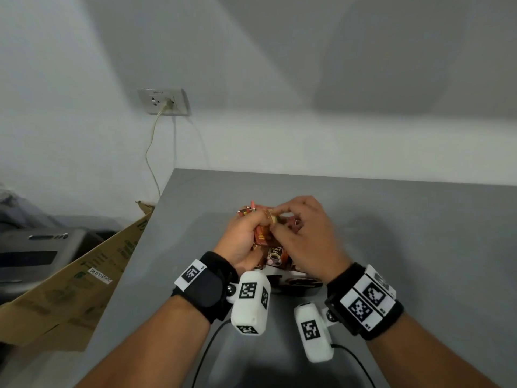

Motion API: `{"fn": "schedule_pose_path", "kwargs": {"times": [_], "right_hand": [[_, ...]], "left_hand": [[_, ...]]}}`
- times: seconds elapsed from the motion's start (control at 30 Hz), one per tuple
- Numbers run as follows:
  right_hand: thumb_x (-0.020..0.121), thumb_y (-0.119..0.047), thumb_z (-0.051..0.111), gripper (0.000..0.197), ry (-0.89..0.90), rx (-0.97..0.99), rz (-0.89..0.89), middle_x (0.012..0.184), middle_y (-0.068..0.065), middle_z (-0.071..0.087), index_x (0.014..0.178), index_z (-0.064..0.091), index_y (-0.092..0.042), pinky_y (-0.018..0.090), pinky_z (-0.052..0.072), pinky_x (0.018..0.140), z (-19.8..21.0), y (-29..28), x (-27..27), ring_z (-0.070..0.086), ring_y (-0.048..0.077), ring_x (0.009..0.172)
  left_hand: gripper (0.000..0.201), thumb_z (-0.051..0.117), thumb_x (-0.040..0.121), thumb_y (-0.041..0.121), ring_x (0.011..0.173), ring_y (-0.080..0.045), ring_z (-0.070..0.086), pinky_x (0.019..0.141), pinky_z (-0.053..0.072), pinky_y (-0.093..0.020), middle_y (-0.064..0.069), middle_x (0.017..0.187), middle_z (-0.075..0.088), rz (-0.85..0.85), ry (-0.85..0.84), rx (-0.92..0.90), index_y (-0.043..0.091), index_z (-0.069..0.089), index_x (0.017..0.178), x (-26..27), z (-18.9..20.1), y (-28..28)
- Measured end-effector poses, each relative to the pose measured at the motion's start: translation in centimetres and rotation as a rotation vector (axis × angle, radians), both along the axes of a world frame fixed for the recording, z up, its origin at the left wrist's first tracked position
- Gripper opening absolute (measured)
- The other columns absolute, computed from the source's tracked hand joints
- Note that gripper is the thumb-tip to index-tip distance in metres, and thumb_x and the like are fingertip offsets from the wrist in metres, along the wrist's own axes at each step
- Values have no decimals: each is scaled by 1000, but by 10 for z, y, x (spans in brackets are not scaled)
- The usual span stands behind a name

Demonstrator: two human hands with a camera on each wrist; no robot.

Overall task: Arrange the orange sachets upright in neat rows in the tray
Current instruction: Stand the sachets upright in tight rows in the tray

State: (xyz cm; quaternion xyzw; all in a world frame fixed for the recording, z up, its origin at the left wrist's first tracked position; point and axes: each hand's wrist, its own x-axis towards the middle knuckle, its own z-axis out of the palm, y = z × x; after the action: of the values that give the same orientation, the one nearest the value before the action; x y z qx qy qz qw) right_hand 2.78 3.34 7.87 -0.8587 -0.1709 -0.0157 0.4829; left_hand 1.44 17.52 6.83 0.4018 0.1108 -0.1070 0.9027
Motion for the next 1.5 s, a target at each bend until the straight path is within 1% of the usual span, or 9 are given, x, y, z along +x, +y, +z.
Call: {"fn": "schedule_pose_path", "kwargs": {"times": [0.13,0.47,0.6,0.7,0.8,1.07,1.23,1.33,1.5], "right_hand": [[61,-41,87,98,112,-233,341,140,-16,41,144,35,-40,27,39,107,12,-7,5,44,5,128],[72,-38,85,79,105,-168,263,131,-17,49,141,47,-34,14,38,98,12,-11,12,48,-4,116],[88,-25,74,29,252,101,160,107,-8,70,114,67,-36,28,56,86,10,-19,14,67,7,94],[86,-11,75,21,169,190,5,93,5,70,97,68,-27,38,60,76,9,-23,15,68,23,84],[87,-12,73,18,-24,164,-67,87,-6,65,82,62,-26,22,53,68,7,-22,13,62,13,79],[72,-4,80,21,-16,11,128,129,-8,54,77,66,-18,7,40,93,-8,-17,-8,50,-7,122],[84,-18,75,21,230,270,-24,112,-4,70,99,63,-27,39,58,88,-1,-17,-4,71,14,94],[88,-9,73,46,306,297,-68,94,4,75,128,55,-23,36,60,78,0,-17,-2,74,17,82],[86,4,70,25,516,595,-130,110,25,69,108,67,-7,52,56,92,0,-24,6,68,31,94]], "left_hand": [[26,44,81,-7,77,-29,67,67,59,-36,-20,88,64,-111,8,-19,1,59,101,-4,1,0],[45,57,78,-9,89,-31,68,73,58,-40,-21,101,66,-24,0,66,2,59,121,-2,-6,-3],[52,68,76,-3,82,-28,67,62,56,-37,-20,105,67,-6,0,101,7,57,126,-4,-8,2],[38,67,88,27,72,-21,61,61,52,-32,-14,92,63,-38,40,87,7,59,119,-6,-10,3],[32,68,86,41,70,-20,58,66,51,-34,-11,84,61,-15,73,50,14,60,102,-5,-8,3],[36,56,89,-6,66,-20,67,48,50,-28,-15,92,67,140,-1,138,8,58,122,-9,0,-3],[44,54,85,-16,83,-31,67,59,58,-37,-22,104,66,97,-30,228,6,58,124,-12,-4,1],[38,45,90,-7,86,-32,68,68,60,-43,-25,109,66,58,-13,179,6,58,124,-15,-4,3],[44,51,91,-11,94,-38,71,68,60,-42,-27,124,63,15,-21,202,3,50,132,-14,-8,9]]}}
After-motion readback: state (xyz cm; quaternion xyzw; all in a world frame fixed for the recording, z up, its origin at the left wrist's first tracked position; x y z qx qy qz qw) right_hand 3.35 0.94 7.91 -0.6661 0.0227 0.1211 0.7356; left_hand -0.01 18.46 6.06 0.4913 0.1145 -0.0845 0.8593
